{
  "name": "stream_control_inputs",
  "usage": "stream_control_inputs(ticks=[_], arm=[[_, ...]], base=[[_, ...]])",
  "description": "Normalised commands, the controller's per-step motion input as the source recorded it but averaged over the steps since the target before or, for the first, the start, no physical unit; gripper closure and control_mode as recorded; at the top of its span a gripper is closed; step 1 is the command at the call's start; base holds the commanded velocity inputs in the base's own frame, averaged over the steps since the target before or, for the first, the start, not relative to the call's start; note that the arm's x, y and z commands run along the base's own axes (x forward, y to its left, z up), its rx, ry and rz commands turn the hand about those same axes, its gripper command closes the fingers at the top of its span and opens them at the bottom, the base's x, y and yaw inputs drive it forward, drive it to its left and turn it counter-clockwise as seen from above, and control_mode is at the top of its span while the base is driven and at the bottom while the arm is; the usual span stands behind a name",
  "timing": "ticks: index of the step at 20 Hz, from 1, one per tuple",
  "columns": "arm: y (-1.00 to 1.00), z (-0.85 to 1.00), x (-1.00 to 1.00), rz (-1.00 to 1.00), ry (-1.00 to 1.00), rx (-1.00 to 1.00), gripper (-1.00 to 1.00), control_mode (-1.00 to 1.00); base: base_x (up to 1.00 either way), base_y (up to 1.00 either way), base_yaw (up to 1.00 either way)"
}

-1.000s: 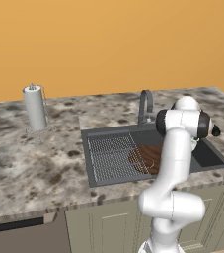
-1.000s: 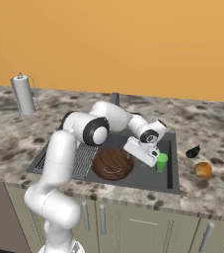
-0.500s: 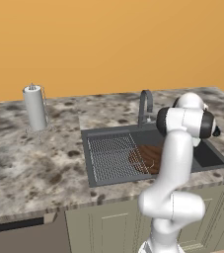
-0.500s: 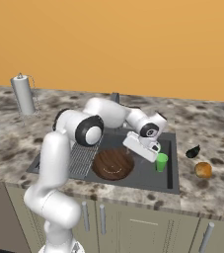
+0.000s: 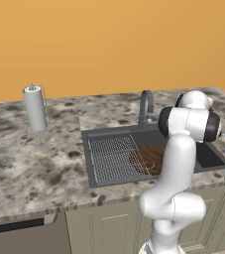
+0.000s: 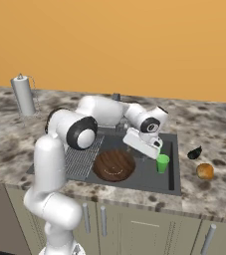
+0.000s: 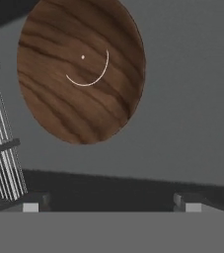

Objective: Remove the eggplant and potato from the sink. Then move the bowl and cup from the counter to the sink for washing.

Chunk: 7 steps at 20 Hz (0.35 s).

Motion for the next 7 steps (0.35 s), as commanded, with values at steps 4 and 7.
stream_control_inputs(ticks=[4,7], arm=[[0.0,0.36,-0.3,0.0,0.0,-0.07,-1.0,-1.0],[0.0,0.28,-0.32,0.0,-0.03,-0.08,-1.0,-1.0]], base=[[0.0,0.0,0.0],[0.0,0.0,0.0]])
